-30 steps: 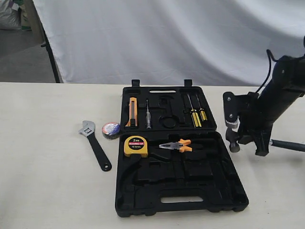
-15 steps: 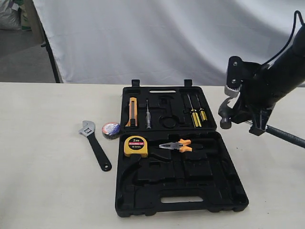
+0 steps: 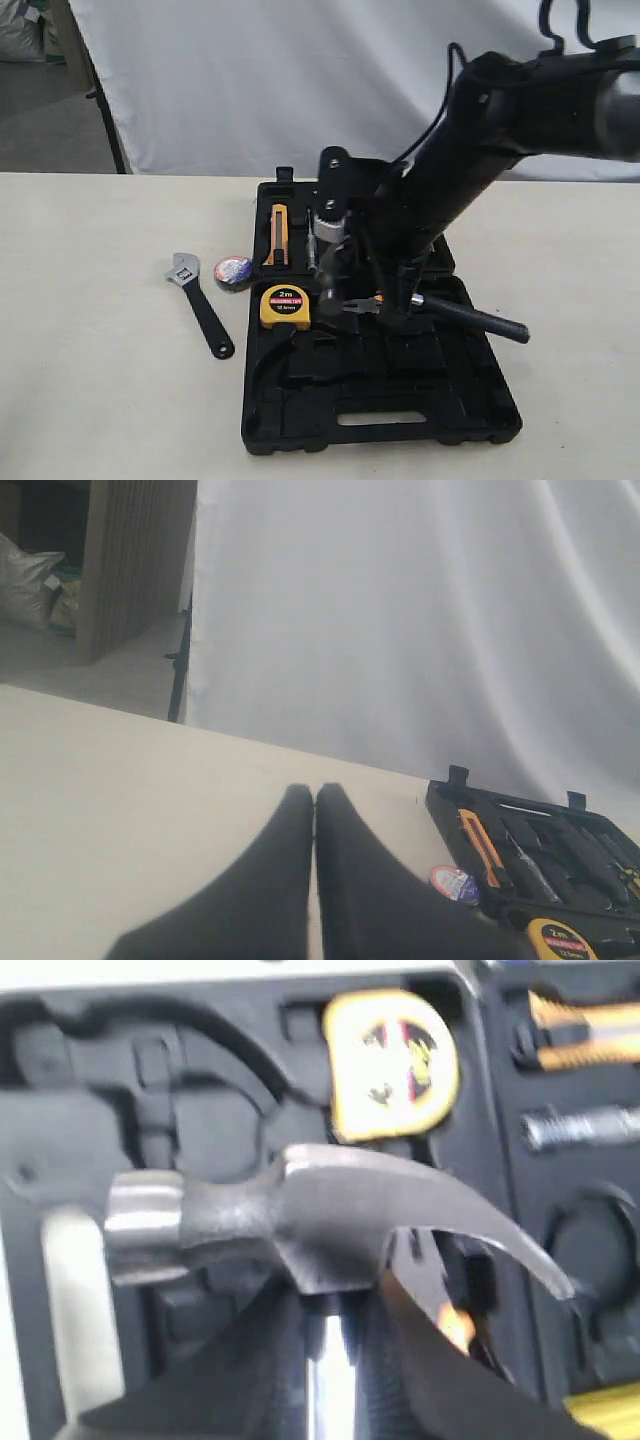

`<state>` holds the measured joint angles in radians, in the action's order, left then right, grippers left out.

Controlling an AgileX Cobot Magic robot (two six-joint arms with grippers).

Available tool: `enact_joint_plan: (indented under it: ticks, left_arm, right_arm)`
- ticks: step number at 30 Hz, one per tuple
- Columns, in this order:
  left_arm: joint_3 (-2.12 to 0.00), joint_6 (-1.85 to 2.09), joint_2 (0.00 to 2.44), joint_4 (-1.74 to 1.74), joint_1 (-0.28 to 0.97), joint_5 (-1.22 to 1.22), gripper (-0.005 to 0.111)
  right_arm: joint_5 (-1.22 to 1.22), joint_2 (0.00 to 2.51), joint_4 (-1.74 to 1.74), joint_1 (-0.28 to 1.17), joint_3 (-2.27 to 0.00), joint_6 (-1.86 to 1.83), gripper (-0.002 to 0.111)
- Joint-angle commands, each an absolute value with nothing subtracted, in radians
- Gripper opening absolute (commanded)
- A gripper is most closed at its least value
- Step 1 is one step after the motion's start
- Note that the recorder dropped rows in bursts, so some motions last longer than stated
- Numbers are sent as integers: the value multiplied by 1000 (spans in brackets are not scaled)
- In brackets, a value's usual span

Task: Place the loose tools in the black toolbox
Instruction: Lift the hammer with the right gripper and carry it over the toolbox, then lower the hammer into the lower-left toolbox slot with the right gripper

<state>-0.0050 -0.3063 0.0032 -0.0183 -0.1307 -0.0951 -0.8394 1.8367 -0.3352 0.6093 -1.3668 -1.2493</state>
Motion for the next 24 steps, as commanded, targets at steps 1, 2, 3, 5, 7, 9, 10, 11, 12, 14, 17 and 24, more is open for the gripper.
enact_joint_plan:
  ticks: [1, 2, 3, 5, 7, 9, 10, 11, 12, 14, 17, 24]
  left_arm:
    - [-8, -311, 0, -23, -156, -88, 1]
    - [-8, -311, 0, -23, -156, -88, 1]
    - [-8, -311, 0, -23, -156, -88, 1]
    - [-8, -311, 0, -23, -156, -88, 1]
    - [-8, -311, 0, -23, -156, -88, 1]
    - [-8, -311, 0, -23, -156, -88, 1]
    - [-8, -311, 0, -23, -156, -88, 1]
    - [-8, -311, 0, -23, -156, -88, 1]
    - [-8, -311, 0, -23, -156, -88, 1]
    - [-8, -311, 0, -23, -156, -88, 1]
    - [-8, -311, 0, -23, -156, -88, 1]
    - [-8, -311, 0, -23, -156, -88, 1]
  right_arm:
    - [-851, 1859, -324, 708, -1395, -1184, 0]
    - [-851, 1870, -312, 731, -1395, -1184, 0]
    - [-851, 1879, -303, 751, -1395, -1178, 0]
    - [-851, 1902, -294, 783, -1395, -1143, 0]
    - [-851, 1922, -292, 803, -1395, -1112, 0]
    - [-851, 1937, -292, 817, -1395, -1102, 0]
    - [-851, 1945, -292, 819, -1395, -1094, 0]
    - [-851, 1949, -292, 819, -1395, -1092, 0]
    - [-851, 1954, -292, 819, -1395, -1092, 0]
    - [-849, 1962, -284, 819, -1395, -1092, 0]
    - [-845, 1972, -279, 817, -1395, -1092, 0]
    - [-843, 1974, -289, 817, -1395, -1086, 0]
